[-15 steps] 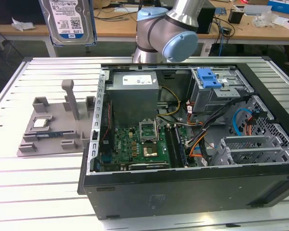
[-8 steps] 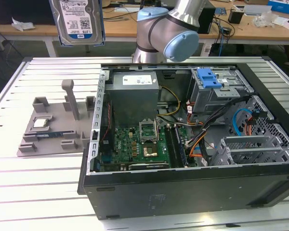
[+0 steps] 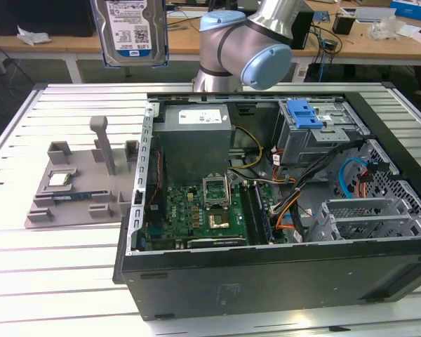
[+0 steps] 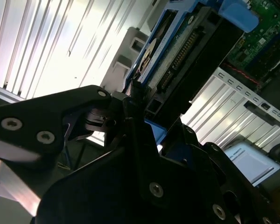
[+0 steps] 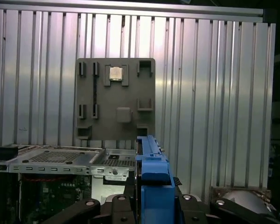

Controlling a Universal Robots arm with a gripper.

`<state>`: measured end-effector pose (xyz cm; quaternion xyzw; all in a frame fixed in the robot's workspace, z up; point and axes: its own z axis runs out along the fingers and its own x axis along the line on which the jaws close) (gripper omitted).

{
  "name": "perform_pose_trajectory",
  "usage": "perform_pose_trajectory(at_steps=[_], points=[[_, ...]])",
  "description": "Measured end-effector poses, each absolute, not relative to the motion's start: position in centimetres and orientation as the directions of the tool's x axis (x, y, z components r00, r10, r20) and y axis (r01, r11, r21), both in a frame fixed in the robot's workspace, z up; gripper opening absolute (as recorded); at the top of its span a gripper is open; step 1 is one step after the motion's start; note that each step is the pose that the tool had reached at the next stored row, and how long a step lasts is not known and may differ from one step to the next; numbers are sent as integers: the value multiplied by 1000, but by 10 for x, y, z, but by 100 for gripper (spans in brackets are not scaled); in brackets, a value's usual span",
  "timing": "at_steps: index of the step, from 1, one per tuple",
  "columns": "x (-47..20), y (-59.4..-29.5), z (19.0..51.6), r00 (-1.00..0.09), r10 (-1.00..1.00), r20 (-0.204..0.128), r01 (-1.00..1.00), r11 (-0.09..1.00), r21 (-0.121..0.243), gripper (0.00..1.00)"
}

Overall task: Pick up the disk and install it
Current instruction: 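Pick up the disk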

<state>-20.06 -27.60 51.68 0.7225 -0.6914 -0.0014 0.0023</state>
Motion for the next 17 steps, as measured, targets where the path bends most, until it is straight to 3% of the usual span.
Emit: perform_pose_trajectory(at_steps=[17], points=[[-142,-276,517,44,-999,7,-999,-44,7,37]])
